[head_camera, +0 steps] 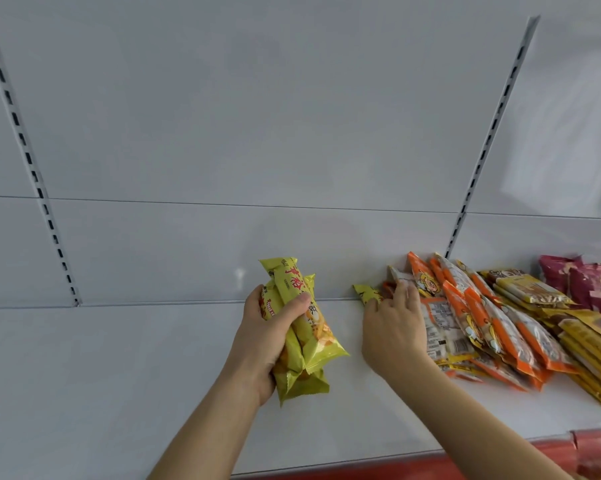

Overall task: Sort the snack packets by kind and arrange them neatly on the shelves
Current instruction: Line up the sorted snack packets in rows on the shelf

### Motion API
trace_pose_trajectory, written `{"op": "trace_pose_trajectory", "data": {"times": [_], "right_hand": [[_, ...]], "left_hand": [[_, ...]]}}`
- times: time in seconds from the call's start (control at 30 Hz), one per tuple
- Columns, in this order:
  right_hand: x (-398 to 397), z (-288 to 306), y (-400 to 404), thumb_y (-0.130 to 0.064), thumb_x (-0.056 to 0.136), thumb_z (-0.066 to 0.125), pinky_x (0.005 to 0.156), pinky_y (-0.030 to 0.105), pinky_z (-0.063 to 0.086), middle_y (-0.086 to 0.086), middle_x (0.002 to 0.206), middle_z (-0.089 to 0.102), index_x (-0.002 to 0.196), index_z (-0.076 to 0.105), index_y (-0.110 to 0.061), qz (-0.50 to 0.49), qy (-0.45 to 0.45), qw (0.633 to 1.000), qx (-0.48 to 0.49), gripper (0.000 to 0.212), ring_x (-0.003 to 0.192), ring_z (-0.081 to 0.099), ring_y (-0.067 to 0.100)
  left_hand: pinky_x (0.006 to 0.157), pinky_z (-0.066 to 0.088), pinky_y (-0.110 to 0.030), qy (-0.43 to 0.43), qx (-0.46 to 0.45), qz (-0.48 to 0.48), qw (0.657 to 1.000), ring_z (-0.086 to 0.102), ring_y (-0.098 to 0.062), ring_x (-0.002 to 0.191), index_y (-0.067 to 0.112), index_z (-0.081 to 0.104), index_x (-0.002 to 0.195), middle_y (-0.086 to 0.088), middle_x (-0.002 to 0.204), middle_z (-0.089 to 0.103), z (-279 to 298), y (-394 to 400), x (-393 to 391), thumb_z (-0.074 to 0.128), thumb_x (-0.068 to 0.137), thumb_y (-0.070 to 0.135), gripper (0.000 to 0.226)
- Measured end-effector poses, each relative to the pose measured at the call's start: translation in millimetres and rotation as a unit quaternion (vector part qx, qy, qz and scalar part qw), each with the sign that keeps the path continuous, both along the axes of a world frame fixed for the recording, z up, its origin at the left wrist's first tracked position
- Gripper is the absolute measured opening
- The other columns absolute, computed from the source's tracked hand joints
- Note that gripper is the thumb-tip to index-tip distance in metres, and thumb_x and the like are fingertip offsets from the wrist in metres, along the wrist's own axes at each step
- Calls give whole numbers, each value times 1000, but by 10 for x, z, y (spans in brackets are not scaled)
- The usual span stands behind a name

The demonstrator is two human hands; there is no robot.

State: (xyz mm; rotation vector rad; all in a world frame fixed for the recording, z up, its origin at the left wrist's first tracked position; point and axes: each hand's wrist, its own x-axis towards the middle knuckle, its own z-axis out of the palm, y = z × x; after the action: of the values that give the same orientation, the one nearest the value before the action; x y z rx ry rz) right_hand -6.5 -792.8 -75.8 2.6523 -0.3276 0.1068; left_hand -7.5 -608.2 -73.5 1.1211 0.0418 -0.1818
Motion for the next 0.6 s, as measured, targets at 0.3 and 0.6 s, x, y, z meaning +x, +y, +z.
{"op": "trace_pose_trajectory", "data": {"times": [0.3, 0.6], "right_hand": [[-167, -5, 223, -8, 84, 49, 109, 46, 35, 3, 107, 67, 117, 60, -15, 136, -158, 959, 192, 35, 104, 63, 30], [-488, 52, 831, -17, 96, 62, 85, 10, 44, -22, 112, 63, 124, 67, -24, 254, -270, 727, 578, 29, 100, 57, -6]], "left_hand": [[75, 63, -40, 1, 8, 28, 1000, 78, -26, 96, 27, 52, 141, -5, 112, 78, -46, 126, -21, 88, 75, 29, 75], [84, 62, -48, -5, -25, 80, 996, 78, -31, 97, 24, 57, 131, -10, 110, 79, -28, 338, -175, 84, 79, 22, 59]]}}
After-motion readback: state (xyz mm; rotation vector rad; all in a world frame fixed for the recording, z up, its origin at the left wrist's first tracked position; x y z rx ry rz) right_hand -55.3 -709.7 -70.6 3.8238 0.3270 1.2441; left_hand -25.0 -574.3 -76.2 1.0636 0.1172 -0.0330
